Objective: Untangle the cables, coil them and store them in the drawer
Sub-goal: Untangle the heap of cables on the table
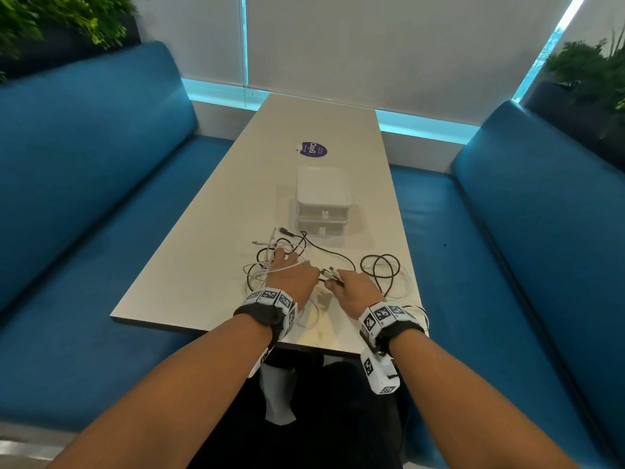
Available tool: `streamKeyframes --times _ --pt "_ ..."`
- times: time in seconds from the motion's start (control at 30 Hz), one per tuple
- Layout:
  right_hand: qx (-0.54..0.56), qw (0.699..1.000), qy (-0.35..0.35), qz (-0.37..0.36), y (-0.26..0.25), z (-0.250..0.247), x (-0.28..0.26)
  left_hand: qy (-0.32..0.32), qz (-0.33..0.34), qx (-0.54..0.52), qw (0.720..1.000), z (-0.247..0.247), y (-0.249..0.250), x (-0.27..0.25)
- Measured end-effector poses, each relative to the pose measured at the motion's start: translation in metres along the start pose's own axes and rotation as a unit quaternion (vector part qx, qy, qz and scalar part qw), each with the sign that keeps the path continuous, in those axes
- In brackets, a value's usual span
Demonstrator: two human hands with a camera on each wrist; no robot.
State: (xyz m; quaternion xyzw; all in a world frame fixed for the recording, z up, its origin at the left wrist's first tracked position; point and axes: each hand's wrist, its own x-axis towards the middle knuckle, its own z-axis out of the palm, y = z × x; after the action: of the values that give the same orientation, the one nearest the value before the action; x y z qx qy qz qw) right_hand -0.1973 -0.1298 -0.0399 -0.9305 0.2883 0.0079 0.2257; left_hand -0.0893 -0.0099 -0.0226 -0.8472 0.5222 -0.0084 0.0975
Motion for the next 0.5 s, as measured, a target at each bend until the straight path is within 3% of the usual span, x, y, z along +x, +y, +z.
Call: streamKeyframes --times 0.2,0.4,0.5 --pt "-0.148 0.989 -0.007 0.006 0.008 -0.012 0.001 -0.011 -0.021 0.018 1.0 0.0 -0.006 -0.003" --pt "-0.198 0.979 0.014 0.056 0.032 -0.03 0.002 -0.005 -0.021 0.008 1.0 0.0 -0.013 -0.002" --pt "-0.16 0.982 0.049 0.084 0.024 -0.025 -0.001 0.003 -0.015 0.021 1.0 0.002 -0.004 -0.002"
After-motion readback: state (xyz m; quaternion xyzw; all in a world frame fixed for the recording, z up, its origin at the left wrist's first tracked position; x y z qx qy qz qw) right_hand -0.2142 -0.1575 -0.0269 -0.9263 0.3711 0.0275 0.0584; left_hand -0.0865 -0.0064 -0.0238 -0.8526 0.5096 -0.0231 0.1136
